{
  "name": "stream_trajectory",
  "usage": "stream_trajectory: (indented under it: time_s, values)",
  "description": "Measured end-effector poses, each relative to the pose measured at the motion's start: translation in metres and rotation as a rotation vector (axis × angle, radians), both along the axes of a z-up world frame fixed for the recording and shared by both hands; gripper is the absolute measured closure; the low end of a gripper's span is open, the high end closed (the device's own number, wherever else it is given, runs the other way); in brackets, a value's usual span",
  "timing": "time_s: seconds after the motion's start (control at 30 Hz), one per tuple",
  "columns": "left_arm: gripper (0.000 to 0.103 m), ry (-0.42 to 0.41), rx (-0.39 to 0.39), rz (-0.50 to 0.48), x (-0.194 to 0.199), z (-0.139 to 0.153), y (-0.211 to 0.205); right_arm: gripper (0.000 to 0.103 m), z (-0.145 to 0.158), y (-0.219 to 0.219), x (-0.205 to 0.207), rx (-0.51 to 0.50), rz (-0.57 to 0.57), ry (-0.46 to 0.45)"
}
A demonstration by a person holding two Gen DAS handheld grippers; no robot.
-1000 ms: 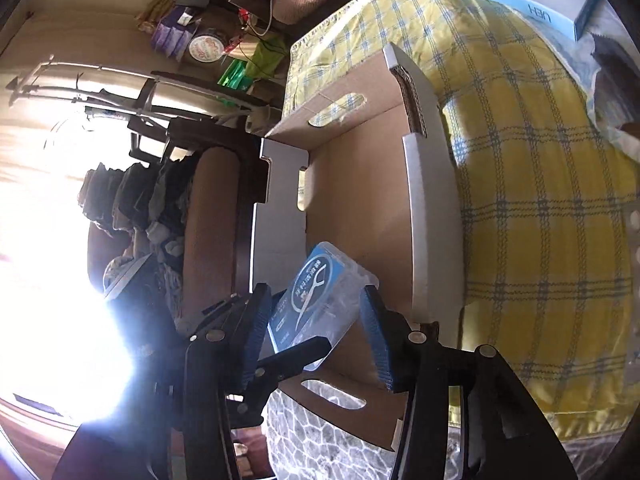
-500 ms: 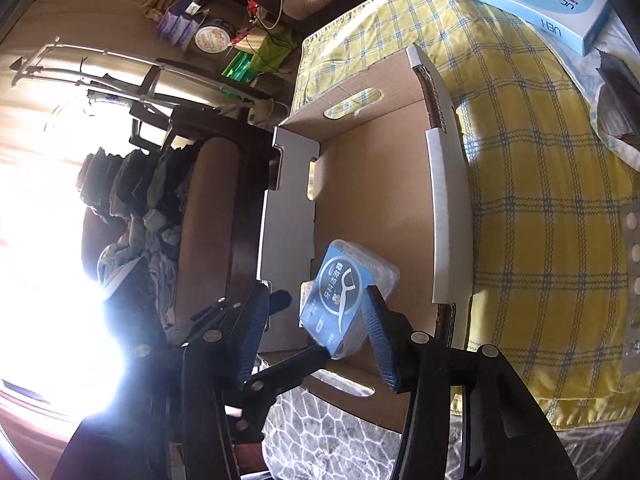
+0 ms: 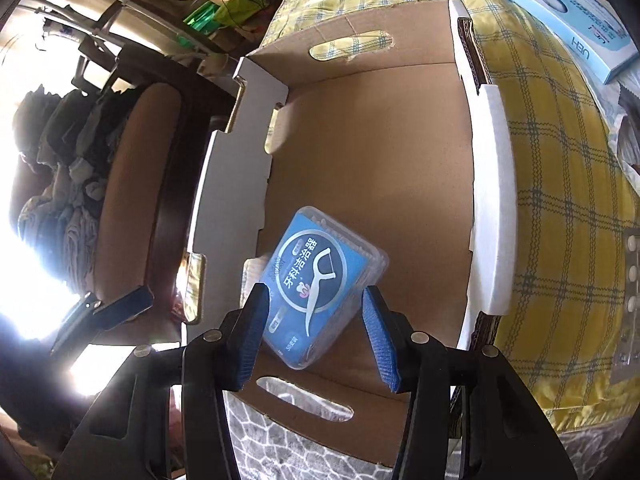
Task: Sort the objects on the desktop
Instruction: 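Carry the floss-pick case with the left gripper into the cardboard box, then lower the case onto the box floor and open the left gripper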
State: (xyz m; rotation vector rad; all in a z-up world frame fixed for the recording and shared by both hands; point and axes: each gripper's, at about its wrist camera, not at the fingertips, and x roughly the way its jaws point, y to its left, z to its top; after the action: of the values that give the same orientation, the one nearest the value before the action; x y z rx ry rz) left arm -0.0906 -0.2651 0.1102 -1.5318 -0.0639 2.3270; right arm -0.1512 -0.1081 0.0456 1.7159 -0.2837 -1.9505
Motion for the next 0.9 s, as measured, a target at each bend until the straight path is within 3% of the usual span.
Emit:
stream_trajectory:
  time_s: [0.13, 0.3, 0.37, 0.43, 0.5, 0.57, 0.7, 0.8, 0.9]
  values:
    - [0.055, -0.002, 0.014, -0.025, 0.003, -0.007, 0.002, 0.052, -0.003, -0.003, -0.007, 0.046, -0.007, 0.029]
    - [0.057, -0.015, 0.030, -0.011, 0.001, -0.013, 0.001, 0.052, -0.001, -0.013, -0.004, 0.068, 0.074, 0.085]
    - [0.057, -0.026, 0.037, -0.002, 0.001, -0.017, -0.002, 0.060, 0.000, -0.017, -0.001, 0.089, 0.104, 0.105]
    - [0.057, -0.030, 0.035, 0.000, 0.002, -0.020, -0.004, 0.063, 0.006, -0.017, 0.001, 0.122, 0.107, 0.123]
    - [0.057, -0.028, 0.034, -0.004, 0.003, -0.022, -0.003, 0.060, 0.017, -0.013, -0.002, 0.105, 0.084, 0.143]
    - [0.057, -0.003, 0.027, -0.023, 0.005, -0.018, 0.001, 0.050, 0.027, -0.010, -0.009, 0.085, 0.064, 0.153]
    - [0.057, 0.037, 0.002, -0.068, -0.004, -0.008, 0.023, 0.050, 0.040, -0.006, -0.023, 0.074, 0.035, 0.153]
    - [0.057, 0.043, -0.036, -0.102, -0.018, -0.005, 0.047, 0.050, 0.051, 0.016, -0.028, 0.002, -0.031, 0.149]
    - [0.044, 0.027, -0.105, -0.135, -0.034, -0.014, 0.075, 0.050, 0.059, 0.034, -0.028, -0.021, -0.060, 0.146]
